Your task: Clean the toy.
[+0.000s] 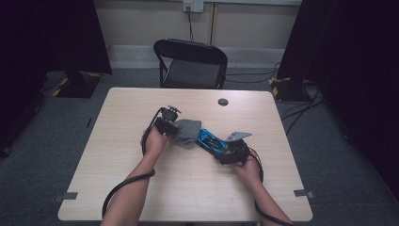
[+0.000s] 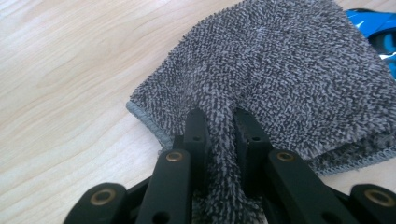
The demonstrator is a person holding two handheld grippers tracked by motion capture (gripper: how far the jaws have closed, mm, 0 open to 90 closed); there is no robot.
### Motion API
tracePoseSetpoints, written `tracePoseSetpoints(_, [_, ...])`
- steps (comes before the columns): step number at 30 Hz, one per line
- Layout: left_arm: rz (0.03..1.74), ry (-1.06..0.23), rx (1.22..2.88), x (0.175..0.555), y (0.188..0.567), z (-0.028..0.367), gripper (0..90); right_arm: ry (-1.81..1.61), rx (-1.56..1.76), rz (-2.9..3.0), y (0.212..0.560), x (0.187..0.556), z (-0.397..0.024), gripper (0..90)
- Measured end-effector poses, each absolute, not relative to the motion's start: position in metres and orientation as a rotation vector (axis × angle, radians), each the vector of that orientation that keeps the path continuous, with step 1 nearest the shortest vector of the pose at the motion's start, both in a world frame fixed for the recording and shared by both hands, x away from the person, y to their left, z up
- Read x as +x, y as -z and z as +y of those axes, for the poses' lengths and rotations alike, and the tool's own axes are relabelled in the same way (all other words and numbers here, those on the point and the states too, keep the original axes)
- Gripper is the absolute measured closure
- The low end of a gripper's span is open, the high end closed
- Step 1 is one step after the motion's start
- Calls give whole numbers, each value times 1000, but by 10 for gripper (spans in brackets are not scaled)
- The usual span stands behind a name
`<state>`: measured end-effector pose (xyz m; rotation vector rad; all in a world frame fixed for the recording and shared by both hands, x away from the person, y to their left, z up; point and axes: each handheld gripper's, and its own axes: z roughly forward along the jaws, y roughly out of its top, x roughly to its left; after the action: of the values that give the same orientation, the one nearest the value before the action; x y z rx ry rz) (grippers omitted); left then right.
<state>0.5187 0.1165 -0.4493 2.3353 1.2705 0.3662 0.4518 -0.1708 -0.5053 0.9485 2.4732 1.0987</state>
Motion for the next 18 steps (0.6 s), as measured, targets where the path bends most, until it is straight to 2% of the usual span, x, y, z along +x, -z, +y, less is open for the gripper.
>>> tracePoseSetpoints(18, [1301, -378, 2326, 514, 448, 138, 774, -1099, 949, 2473, 505, 452, -171, 235])
